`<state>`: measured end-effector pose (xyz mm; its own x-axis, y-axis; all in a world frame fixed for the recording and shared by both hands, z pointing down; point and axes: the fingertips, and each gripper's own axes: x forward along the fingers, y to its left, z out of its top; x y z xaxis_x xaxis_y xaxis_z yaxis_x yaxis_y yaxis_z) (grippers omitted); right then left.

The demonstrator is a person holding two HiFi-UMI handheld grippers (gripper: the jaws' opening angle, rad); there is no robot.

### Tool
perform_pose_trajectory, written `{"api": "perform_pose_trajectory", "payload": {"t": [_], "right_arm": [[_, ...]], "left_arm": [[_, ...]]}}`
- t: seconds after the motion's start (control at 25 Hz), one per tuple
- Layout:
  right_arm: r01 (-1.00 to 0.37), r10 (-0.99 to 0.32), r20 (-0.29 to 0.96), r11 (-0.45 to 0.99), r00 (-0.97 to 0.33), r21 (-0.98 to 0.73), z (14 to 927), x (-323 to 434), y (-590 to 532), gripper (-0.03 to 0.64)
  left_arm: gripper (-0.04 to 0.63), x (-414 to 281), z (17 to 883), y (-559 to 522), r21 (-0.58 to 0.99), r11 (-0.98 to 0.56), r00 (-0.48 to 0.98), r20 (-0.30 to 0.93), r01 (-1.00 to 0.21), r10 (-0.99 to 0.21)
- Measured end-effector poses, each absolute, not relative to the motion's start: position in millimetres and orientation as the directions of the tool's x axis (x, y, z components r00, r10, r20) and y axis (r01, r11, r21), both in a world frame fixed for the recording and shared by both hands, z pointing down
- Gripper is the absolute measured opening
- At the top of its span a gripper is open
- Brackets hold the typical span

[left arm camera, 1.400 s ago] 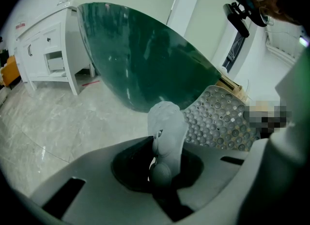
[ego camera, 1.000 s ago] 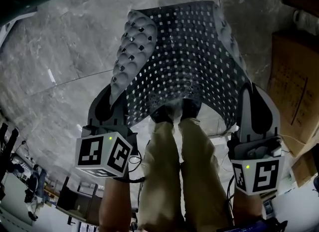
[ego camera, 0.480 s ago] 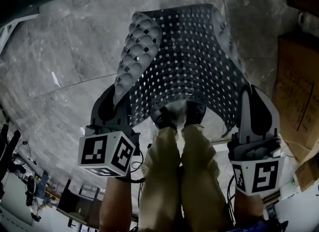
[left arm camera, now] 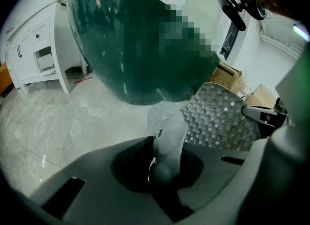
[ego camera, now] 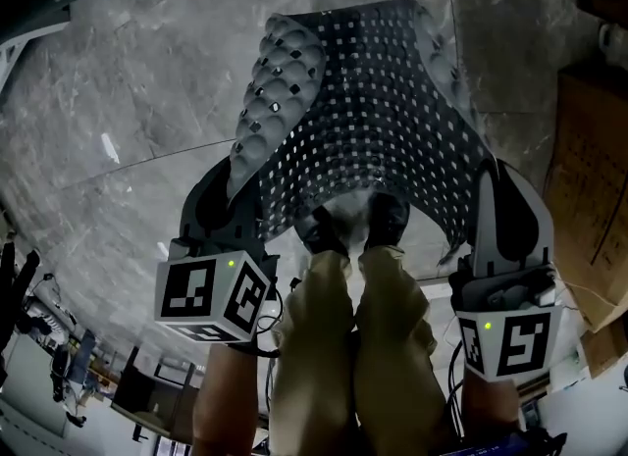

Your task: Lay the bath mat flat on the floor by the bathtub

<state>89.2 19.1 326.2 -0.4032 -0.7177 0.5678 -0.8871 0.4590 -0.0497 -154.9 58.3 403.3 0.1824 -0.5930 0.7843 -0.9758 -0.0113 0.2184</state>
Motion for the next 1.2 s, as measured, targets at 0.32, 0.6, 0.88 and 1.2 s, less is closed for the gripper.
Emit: {"api": "perform_pose_trajectory", "payload": {"t": [0.32,0.6,0.88,1.2], "right_arm": [[-0.893,-0.724,0.561,0.444,-0.402,-0.067,328.1,92.0,24.5,0.028],[-0.898,-0.737,0.555,0.438,-0.387,-0.044,325.6,92.8,22.7,0.028],[-0.888,-0.729,0.556,0.457,-0.400,-0.039,321.1,89.9,27.4,0.029],[-0.889,-0.732,0.554,0.458,-0.396,-0.031,323.1,90.5,21.8,0.028]], "left_arm": [[0.038,-148.5,398.7,58.3,0.213,-0.024,0.185,0.779,-0.977,-0.599],[0.038,-151.1,398.1,60.5,0.228,-0.023,0.197,0.778,-0.973,-0.596],[0.038,-146.5,396.6,63.3,0.257,0.003,0.204,0.775,-0.966,-0.598],[0.038,-147.1,404.9,63.3,0.259,0.015,0.201,0.783,-0.966,-0.589]]}}
